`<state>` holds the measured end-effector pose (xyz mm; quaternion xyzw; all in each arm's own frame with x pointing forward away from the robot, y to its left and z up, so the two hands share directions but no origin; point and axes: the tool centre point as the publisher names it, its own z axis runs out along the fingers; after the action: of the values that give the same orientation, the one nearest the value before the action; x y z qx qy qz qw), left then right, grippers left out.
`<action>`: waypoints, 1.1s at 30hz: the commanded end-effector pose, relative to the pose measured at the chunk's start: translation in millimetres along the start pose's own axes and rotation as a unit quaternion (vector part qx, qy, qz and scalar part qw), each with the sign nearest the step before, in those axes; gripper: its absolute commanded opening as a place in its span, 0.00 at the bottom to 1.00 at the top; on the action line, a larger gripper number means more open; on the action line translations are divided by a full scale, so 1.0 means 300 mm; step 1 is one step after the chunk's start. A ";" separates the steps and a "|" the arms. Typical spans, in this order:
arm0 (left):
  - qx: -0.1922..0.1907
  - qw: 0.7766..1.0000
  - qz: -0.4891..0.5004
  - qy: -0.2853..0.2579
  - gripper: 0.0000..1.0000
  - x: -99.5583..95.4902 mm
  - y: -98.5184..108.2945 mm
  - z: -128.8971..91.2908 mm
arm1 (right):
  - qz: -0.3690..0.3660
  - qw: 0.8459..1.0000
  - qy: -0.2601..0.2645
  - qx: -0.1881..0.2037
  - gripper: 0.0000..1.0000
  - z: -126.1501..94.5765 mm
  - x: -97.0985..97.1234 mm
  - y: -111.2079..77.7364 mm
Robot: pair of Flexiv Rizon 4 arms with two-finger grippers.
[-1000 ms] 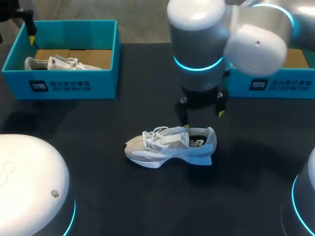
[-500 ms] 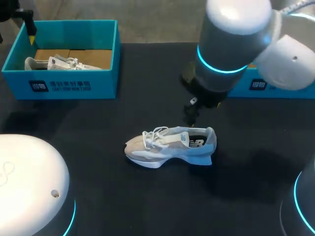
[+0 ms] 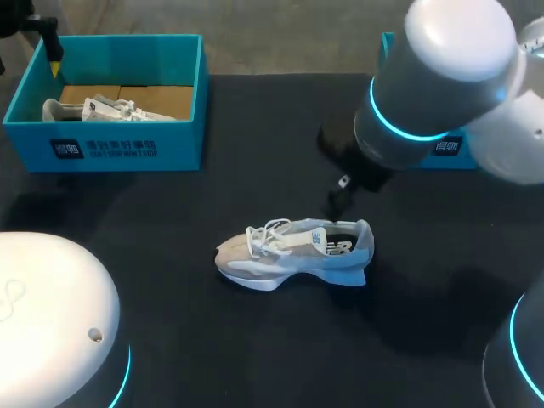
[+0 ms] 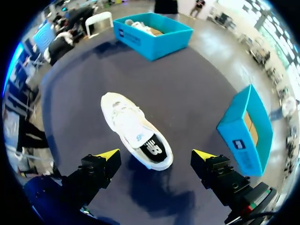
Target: Take the shoe out of the shoebox, open the shoe tongue, remove and reinsert the insole, then place the shoe into the shoebox
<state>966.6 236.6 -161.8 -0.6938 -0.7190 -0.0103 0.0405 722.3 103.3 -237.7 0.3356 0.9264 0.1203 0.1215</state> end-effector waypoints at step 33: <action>-0.001 1.000 0.000 0.001 1.00 0.001 -0.003 -0.002 | -0.282 0.942 0.072 -0.165 1.00 0.031 -0.042 -0.057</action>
<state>966.6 236.6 -161.9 -0.6938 -0.7190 -0.0103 0.0404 723.4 90.4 -242.2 0.0333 0.9677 0.2083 0.1380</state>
